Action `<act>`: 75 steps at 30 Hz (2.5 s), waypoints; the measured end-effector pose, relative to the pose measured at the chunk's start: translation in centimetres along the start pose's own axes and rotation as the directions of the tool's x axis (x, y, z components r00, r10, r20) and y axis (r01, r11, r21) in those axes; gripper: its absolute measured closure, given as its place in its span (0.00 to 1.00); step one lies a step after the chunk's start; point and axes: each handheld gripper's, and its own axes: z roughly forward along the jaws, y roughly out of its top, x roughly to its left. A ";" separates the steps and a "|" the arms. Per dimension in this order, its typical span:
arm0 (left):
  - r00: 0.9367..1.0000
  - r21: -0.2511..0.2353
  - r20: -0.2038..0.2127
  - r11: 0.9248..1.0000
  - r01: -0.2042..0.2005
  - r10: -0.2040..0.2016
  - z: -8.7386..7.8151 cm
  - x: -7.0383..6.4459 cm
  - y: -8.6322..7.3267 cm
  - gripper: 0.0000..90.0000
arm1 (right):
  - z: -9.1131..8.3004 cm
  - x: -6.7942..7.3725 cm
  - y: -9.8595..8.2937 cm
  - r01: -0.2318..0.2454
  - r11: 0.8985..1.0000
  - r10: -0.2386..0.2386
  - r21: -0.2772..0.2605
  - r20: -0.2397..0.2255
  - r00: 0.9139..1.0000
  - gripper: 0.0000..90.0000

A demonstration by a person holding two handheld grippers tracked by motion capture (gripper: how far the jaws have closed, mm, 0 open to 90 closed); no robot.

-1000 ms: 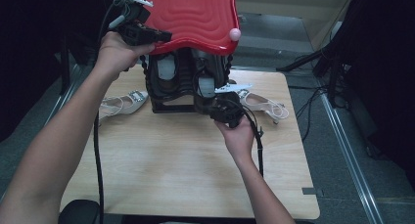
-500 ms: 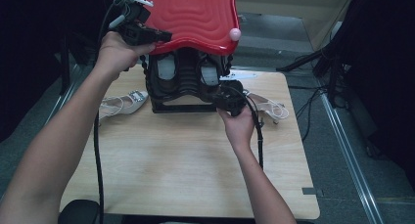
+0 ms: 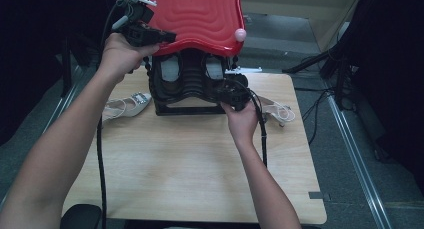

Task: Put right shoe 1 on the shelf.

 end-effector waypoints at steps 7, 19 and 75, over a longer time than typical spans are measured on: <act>1.000 0.004 0.003 1.000 0.001 -0.001 0.0 0.1 0.0 1.00 | 0.5 -0.3 0.7 0.006 1.000 -0.007 0.023 0.046 0.999 1.00; 1.000 0.011 -0.002 1.000 0.003 -0.003 0.0 0.0 0.2 1.00 | -0.4 0.1 -0.3 0.030 0.999 -0.029 0.034 -0.009 1.000 0.98; 0.990 0.048 0.140 0.999 0.022 -0.028 -0.3 -4.0 -12.1 0.59 | -2.8 0.4 -10.6 0.059 0.996 -0.050 0.068 -0.131 0.990 0.74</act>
